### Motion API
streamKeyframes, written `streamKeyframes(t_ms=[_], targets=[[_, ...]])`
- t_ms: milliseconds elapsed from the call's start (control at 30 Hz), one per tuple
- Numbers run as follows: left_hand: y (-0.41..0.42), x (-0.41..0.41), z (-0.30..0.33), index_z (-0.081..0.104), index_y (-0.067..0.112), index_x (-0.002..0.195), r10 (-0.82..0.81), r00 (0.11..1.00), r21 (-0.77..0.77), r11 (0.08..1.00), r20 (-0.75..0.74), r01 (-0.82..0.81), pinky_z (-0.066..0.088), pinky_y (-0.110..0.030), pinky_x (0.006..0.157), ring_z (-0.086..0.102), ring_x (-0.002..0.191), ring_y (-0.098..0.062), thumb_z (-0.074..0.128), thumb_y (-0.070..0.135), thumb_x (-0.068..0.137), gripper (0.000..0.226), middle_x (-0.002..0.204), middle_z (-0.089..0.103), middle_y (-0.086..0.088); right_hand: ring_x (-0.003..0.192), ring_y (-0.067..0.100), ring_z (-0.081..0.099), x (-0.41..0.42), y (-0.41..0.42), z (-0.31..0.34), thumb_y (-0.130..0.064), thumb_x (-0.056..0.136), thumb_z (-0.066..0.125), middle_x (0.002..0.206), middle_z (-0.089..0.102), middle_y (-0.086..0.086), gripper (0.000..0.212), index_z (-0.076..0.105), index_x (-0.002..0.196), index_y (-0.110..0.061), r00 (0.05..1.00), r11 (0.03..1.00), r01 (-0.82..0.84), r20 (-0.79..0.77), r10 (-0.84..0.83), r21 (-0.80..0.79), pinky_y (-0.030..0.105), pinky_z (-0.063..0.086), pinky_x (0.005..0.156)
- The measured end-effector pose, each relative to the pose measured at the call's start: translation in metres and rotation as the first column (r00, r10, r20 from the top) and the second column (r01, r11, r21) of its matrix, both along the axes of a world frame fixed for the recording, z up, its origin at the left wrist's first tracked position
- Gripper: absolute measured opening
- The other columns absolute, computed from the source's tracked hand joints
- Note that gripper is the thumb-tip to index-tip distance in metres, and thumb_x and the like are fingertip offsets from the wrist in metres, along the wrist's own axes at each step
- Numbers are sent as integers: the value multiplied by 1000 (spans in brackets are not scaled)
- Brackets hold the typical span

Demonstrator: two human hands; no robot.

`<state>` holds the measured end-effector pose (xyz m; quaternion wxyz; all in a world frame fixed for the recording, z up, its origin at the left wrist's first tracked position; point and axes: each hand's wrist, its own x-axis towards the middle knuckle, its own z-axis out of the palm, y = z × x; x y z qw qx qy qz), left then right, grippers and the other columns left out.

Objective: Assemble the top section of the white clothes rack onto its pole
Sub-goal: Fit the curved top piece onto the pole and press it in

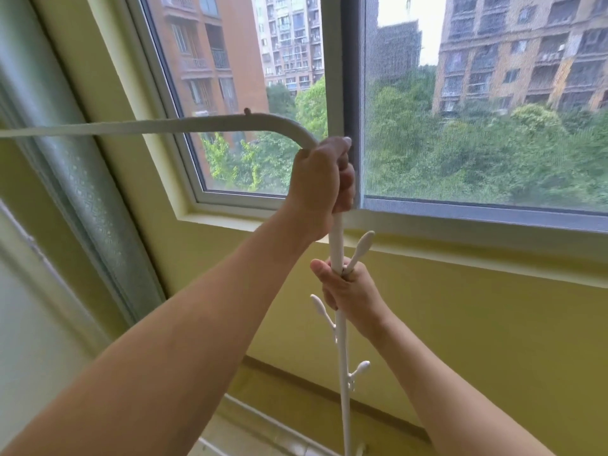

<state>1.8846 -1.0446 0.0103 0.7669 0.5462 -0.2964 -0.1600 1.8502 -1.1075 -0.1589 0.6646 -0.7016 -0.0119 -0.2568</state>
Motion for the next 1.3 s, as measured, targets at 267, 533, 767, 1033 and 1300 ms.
streamKeyframes(t_ms=[267,533,767,1033,1300], targets=[[-1,-4,0,34,27,45,-6,1000,30,1000,11,6,20,-20,36,21,34,-11,47,14,98,56,38,28,9,44,16,40,-4,-12,2,-46,86,66,48,44,-2,40,49,63,-18,992,994,-109,-66,107,-18,27,40,50],[13,-7,3,54,17,57,28,997,156,987,75,-39,47,-31,53,46,46,-20,60,21,96,40,50,50,-1,46,12,54,-7,-20,7,-41,91,65,50,58,-3,38,53,65,-17,969,973,-222,-122,215,-55,17,47,60],[20,-28,-10,64,4,86,193,951,284,923,242,-259,58,-37,77,64,69,-24,60,16,98,18,71,66,-9,62,16,65,-9,-29,10,-35,95,62,63,66,3,34,59,68,-15,936,941,-321,-182,300,-103,37,56,77],[9,-49,-22,64,6,92,373,860,370,788,349,-492,58,-36,81,67,74,-21,57,19,101,17,75,70,-7,72,19,58,-17,-39,23,-29,96,60,76,64,4,28,59,75,-10,907,880,-389,-278,316,-272,39,49,80],[-1,-57,-25,61,15,90,466,809,400,706,358,-584,55,-33,80,70,78,-19,54,27,103,19,80,73,-5,76,15,55,-22,-57,28,-28,96,58,81,61,-3,22,62,97,-6,872,792,-465,-359,332,-397,28,42,68]])
